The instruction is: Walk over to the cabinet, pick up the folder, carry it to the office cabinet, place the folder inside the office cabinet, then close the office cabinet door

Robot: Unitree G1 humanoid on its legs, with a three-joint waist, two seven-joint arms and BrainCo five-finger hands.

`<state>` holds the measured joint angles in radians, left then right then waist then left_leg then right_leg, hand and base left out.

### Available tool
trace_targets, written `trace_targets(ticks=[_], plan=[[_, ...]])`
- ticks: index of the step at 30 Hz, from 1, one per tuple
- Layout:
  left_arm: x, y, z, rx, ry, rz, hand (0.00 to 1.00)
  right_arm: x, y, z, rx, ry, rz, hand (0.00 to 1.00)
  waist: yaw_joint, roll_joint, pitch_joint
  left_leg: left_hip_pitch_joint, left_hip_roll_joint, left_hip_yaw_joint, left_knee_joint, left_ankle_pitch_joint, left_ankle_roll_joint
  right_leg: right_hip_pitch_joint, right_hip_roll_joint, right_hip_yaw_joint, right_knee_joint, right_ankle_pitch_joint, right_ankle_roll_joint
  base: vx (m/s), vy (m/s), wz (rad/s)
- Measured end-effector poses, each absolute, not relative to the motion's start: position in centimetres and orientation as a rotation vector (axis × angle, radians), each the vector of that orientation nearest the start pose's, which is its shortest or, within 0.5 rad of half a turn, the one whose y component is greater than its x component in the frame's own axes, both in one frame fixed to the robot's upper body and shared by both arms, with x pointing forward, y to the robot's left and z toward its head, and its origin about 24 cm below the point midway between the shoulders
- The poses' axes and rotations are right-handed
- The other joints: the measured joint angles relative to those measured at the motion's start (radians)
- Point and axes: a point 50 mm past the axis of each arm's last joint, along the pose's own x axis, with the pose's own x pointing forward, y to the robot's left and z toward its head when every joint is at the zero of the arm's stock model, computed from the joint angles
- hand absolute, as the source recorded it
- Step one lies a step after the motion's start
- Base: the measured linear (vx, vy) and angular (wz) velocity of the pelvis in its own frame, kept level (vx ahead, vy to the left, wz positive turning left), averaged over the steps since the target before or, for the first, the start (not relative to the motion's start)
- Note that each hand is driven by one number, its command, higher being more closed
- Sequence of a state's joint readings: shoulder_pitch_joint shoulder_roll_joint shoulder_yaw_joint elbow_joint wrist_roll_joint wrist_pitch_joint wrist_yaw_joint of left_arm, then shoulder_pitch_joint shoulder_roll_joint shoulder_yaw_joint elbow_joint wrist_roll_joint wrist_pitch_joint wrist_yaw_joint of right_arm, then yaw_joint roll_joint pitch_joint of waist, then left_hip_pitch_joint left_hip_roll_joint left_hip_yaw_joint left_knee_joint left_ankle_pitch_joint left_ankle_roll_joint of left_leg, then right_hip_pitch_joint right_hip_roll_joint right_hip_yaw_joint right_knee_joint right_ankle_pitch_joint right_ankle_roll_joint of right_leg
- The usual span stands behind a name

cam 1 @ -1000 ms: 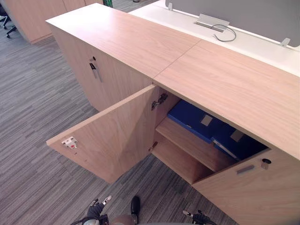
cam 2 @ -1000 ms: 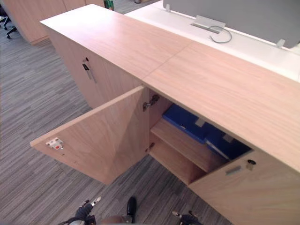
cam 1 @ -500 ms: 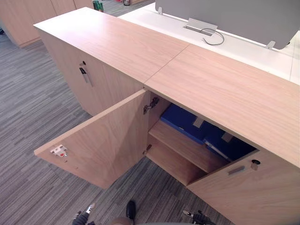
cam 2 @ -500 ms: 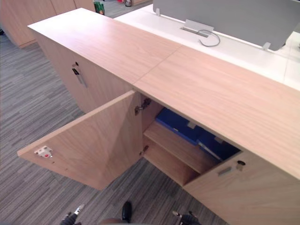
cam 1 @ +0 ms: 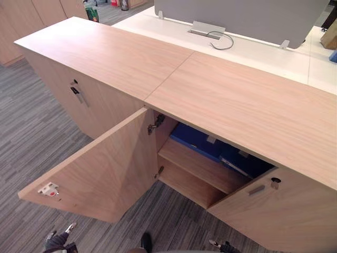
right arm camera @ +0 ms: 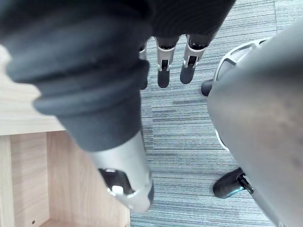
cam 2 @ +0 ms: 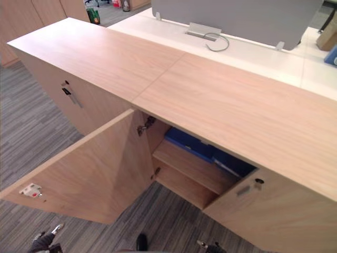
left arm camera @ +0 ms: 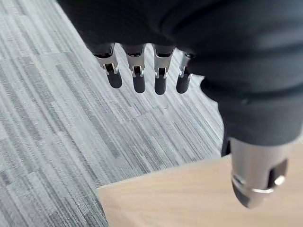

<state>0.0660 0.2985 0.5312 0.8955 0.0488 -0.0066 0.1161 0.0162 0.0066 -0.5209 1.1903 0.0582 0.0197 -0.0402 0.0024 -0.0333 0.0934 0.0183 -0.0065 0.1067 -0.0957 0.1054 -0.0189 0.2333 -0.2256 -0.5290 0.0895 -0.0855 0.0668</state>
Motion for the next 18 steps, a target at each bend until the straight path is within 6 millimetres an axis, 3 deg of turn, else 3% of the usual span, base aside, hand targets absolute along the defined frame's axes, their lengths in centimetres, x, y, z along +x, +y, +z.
trace_targets(ticks=[2, 4, 9, 18], plan=[[14.0, 33.0, -8.4, 0.286, 0.752, 0.599, 0.0, 7.5, -19.4, -17.2, 0.341, 1.193, -0.522, 0.0, 0.005, 0.007, -0.004, -0.001, 0.005, 0.0, -0.001, 0.002, -0.003, -0.001, 0.005, 0.0, 0.0, 0.0, 0.0, -0.02, -0.036, -0.03], [15.0, 32.9, -7.5, 0.346, 0.709, 0.585, 0.0, 7.7, -19.4, -17.1, 0.331, 1.187, -0.513, 0.0, 0.007, 0.012, -0.003, -0.001, 0.009, -0.001, -0.001, 0.003, -0.004, -0.004, 0.007, 0.0, 0.0, 0.0, 0.0, -0.03, -0.027, -0.06], [15.1, 31.3, -6.7, 0.544, 0.675, 0.432, 0.0, 7.3, -20.0, -17.1, 0.29, 1.189, -0.504, 0.0, 0.021, 0.024, -0.001, -0.021, 0.01, -0.021, -0.001, 0.006, -0.009, -0.011, 0.013, -0.01, 0.001, 0.0, 0.0, -0.03, -0.022, 0.13], [13.9, 29.0, -7.4, 0.714, 0.685, 0.25, 0.0, 7.3, -20.1, -17.0, 0.255, 1.186, -0.476, 0.0, 0.038, 0.023, -0.001, -0.049, 0.004, -0.04, -0.001, 0.016, 0.0, -0.02, 0.017, -0.011, -0.013, 0.0, 0.0, 0.0, -0.004, 0.07]])
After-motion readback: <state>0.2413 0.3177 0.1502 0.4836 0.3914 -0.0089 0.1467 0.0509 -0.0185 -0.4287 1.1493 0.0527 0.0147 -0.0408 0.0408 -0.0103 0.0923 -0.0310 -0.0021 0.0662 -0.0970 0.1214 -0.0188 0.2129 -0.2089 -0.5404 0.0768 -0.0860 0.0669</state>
